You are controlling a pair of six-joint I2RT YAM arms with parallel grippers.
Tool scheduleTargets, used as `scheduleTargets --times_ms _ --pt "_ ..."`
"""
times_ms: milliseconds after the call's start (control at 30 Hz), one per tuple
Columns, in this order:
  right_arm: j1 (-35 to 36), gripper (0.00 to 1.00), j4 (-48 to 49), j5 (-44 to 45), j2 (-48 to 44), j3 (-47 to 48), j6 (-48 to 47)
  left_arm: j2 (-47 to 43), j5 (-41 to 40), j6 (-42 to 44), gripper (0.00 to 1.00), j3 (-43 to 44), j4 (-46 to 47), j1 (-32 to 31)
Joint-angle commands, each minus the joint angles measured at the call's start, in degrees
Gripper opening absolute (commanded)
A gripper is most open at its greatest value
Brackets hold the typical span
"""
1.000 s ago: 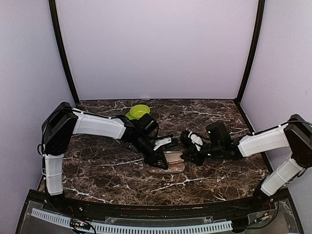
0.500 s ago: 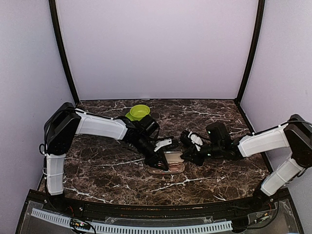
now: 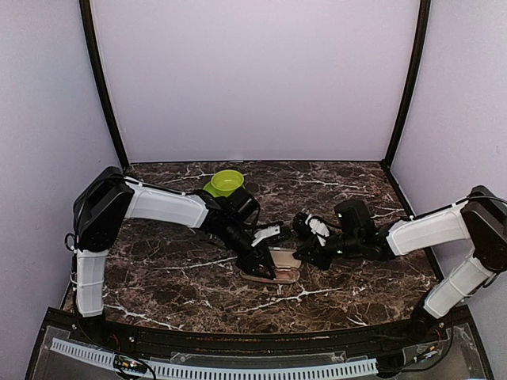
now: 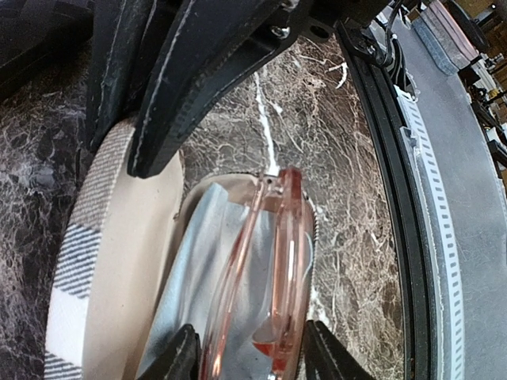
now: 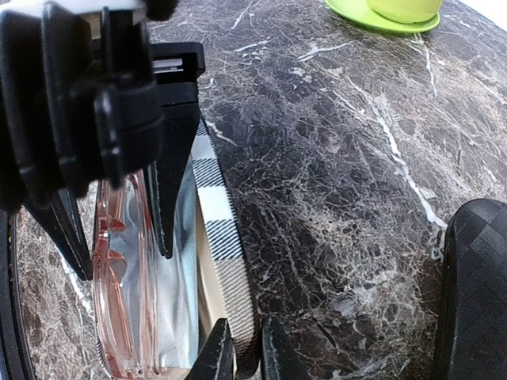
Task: Organize the sunglasses
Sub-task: Place the sunglasses in the sunglasses case.
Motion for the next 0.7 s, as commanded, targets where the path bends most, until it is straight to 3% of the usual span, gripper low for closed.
scheduleTargets --times_ms 0,667 --pt "1.07 0.14 2.40 0.08 0.07 -0.35 -0.85 -0.15 -0.75 0.08 0.48 0.19 0.04 -0.43" --pt "3.31 0.11 2.12 4.02 -0.19 -0.44 -2.57 -2.91 -7.37 -0.88 0.53 0.99 0.67 -0.98"
